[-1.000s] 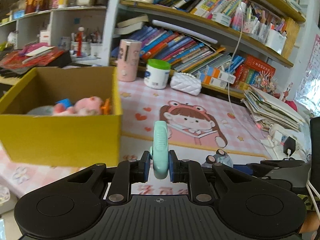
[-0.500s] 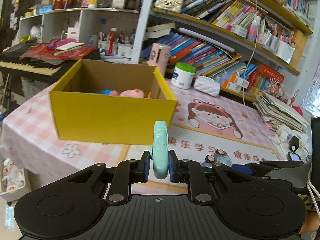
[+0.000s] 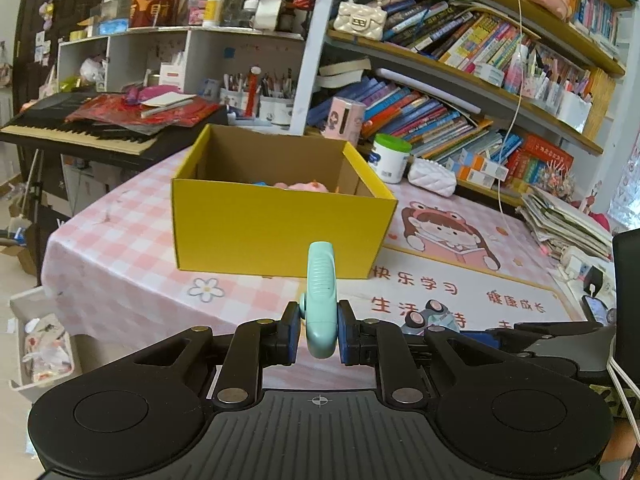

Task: Organize objects
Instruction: 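Carry teal comb in left tool while right tool carries truck to yellow box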

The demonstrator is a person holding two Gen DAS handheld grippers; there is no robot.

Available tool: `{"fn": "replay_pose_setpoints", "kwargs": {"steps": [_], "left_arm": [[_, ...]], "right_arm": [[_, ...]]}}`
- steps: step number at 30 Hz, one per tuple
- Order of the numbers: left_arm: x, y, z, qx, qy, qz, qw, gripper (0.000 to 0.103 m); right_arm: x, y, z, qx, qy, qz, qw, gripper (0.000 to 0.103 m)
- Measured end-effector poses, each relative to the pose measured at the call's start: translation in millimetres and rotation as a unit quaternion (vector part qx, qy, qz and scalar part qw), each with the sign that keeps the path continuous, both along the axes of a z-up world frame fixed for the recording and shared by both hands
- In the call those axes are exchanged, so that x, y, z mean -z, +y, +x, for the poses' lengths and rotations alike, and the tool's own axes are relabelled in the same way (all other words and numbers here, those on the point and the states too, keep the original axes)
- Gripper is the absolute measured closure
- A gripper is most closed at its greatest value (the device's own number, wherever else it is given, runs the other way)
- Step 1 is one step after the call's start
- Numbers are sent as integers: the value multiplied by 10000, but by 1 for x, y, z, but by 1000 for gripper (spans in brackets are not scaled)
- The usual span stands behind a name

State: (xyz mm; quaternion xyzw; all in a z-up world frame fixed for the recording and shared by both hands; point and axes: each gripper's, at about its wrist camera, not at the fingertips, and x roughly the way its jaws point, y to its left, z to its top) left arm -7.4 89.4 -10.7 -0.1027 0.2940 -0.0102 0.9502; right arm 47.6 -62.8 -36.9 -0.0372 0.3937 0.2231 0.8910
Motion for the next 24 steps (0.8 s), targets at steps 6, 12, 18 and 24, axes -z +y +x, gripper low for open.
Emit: {"fn": "replay_pose_setpoints", "kwargs": {"steps": [6, 12, 18, 24], "left_arm": [[-4, 10, -7, -45, -88, -50, 9999, 86], [-8, 13, -4, -66, -204, -92, 9997, 86], [-10, 15, 13, -121, -265, -49, 9996, 86], [-19, 22, 39, -311, -393, 57, 9987, 86]], "right_arm": [[-5, 11, -8, -25, -70, -39, 10000, 42], [-10, 13, -5, 7, -178, -77, 9998, 42], [-18, 15, 10, -46, -371, 7, 9993, 42], [-34, 21, 36, -121, -765, 228, 9967, 42]]}}
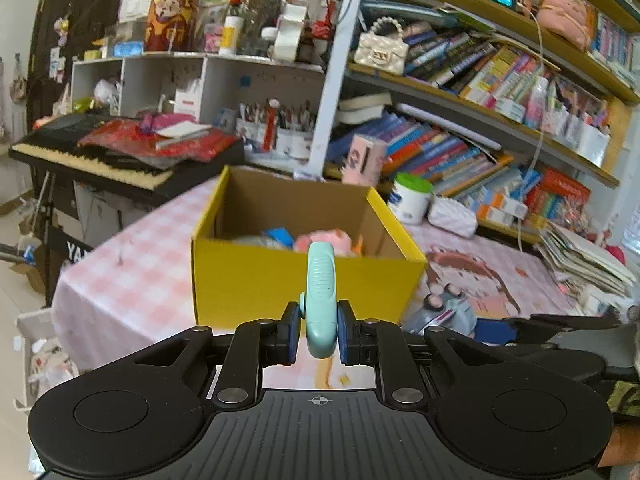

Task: Organize objects
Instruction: 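Carry teal comb in left tool while right tool carries truck to yellow box, then release comb into yellow box from left tool while right tool releases truck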

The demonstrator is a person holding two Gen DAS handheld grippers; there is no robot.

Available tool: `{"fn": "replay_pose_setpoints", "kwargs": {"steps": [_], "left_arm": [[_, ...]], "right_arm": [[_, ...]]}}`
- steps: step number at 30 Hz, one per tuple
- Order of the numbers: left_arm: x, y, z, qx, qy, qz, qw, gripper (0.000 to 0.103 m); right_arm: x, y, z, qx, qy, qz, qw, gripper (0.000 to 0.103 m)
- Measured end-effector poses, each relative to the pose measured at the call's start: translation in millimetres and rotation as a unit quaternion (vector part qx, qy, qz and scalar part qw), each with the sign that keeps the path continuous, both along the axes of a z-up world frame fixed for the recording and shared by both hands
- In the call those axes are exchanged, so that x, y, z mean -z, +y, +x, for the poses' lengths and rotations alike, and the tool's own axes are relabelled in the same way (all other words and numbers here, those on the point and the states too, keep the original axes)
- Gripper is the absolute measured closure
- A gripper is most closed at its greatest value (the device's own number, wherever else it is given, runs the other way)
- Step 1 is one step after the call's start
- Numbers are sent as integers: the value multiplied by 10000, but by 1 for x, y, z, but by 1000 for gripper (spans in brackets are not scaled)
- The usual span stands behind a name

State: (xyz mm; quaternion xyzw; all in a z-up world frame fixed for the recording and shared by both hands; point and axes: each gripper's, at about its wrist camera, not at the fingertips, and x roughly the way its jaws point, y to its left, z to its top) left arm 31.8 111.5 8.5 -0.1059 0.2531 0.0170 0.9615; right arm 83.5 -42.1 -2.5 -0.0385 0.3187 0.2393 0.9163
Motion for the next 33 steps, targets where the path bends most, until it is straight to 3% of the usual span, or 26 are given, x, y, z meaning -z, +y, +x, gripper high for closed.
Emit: {"fn": "replay_pose_setpoints", "kwargs": {"steps": [13, 21, 33], "left_arm": [[-17, 23, 90, -634, -291, 184, 9974, 86], [12, 22, 141, -828, 240, 380, 9956, 86], [43, 22, 168, -943, 904, 522, 9901, 86]], "right_arm": [[-27, 22, 106, -219, -748, 76, 9969, 42], [-10, 40, 163, -573, -635, -223, 9961, 42], [23, 62, 205, -1210, -129, -641, 9905, 42]]}}
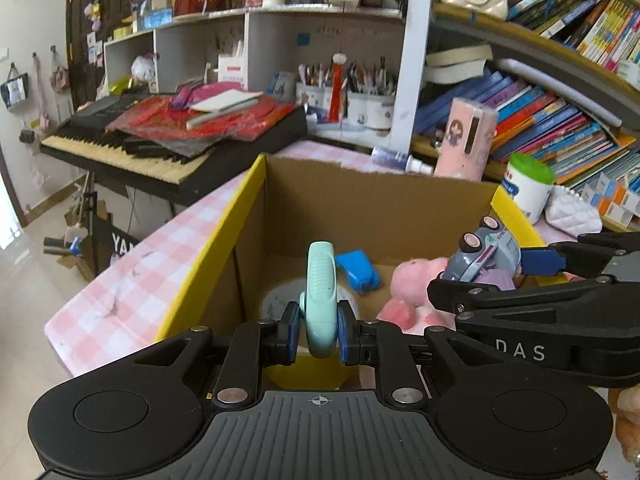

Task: Organize objects
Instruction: 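Release comb into yellow box from left tool while right tool releases truck, then lift both open tools up out of the yellow box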

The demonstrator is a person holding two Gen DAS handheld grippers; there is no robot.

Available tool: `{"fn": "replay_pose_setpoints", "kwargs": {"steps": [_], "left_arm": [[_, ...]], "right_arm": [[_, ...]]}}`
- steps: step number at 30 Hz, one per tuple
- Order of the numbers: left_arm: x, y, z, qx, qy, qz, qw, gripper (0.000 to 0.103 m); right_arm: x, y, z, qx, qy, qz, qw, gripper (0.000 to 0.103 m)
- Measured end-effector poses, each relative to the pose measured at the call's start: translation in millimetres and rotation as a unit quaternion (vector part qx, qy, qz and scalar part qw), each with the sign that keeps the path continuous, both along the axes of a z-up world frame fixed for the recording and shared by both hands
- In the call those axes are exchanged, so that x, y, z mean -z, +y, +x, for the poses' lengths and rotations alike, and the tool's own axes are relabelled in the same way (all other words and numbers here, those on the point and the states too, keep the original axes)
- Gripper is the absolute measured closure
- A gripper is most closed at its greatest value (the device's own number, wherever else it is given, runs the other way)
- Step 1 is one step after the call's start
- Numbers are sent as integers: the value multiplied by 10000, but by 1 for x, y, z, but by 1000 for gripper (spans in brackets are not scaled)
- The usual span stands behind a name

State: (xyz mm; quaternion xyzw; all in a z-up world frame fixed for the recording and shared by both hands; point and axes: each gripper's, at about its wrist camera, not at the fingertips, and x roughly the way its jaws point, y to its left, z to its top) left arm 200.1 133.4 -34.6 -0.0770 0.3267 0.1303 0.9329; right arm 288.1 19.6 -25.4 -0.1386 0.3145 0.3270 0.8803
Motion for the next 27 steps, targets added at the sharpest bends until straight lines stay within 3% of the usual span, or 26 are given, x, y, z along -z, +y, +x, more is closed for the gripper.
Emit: {"fn": "replay_pose_setpoints", "kwargs": {"steps": [10, 20, 24, 27], "left_arm": [[4, -2, 7, -14, 85, 124, 9999, 86], [-10, -2, -8, -130, -386, -4, 9992, 82], [-20, -6, -17, -161, -626, -10, 9979, 67], [-26, -8, -25, -189, -791, 37, 9967, 53]], "right_arm": [[5, 7, 10, -259, 351, -144, 9989, 42], [7, 14, 9, -426, 379, -478, 9972, 42], [7, 15, 8, -422, 370, -520, 9971, 40], [4, 11, 4, -336, 282, -412, 9982, 32]]}}
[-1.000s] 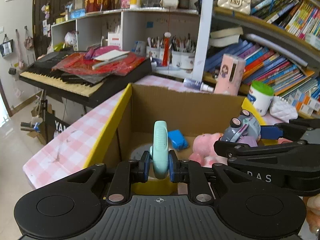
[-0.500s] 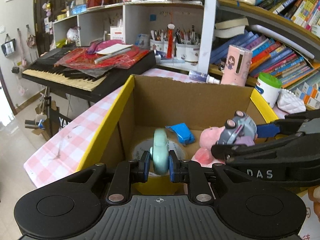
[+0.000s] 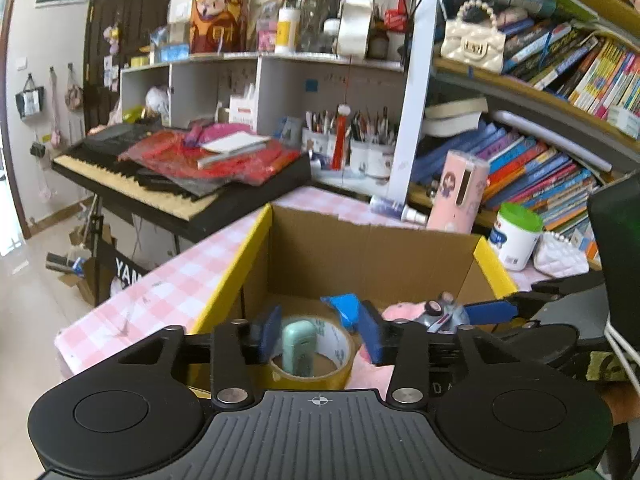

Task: Organize objects
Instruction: 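Lift both open tools up out of the yellow box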

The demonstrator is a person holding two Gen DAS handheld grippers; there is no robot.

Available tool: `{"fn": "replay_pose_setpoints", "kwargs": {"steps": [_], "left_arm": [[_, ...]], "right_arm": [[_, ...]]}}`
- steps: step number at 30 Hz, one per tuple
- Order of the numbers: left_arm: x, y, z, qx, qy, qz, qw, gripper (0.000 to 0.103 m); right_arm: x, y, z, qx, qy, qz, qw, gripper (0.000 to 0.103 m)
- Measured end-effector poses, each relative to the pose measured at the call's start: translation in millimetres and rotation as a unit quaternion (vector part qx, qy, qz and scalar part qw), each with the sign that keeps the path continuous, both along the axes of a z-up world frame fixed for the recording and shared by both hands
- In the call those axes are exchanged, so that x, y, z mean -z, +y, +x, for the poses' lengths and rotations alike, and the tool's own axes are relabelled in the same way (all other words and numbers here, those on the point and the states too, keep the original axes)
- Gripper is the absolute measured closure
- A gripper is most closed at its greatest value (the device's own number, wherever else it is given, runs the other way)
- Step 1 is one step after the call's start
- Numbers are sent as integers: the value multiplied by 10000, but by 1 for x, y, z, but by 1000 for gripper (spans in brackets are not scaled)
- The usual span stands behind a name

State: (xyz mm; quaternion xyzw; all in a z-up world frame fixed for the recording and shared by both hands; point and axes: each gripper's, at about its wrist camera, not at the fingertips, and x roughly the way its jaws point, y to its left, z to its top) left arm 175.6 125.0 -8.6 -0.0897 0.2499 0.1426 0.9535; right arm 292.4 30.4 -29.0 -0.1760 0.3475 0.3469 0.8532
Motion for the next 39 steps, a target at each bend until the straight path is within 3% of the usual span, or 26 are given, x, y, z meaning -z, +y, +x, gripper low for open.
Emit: {"fn": "replay_pose_setpoints", "kwargs": {"steps": [2, 4, 11, 15, 20, 31, 39], "left_arm": [[-4, 1, -5, -38, -100, 13, 9999, 42], [-8, 3, -11, -90, -197, 6, 9998, 36], [-19, 5, -37, -182, -470, -55, 9987, 16], [-24, 4, -55, -144, -570, -92, 9982, 12], [-23, 1, -78, -81, -562, -143, 9983, 5], [-13, -19, -130, 172, -270, -87, 9995, 2], [-8, -44, -158, 674, -98, 20, 9977, 0]], "right_arm": [[-5, -5, -6, 64, -90, 143, 9998, 30], [-12, -11, -16, 123, -261, 278, 9992, 24], [-37, -33, -54, 570, -895, 635, 9923, 16], [-48, -47, -78, 963, -1209, 762, 9850, 14], [-50, -62, -112, 1490, -1295, 824, 9769, 9], [-27, -85, -187, 2607, -927, 571, 9593, 1], [-16, -100, -237, 2920, -817, 503, 9516, 0]]}}
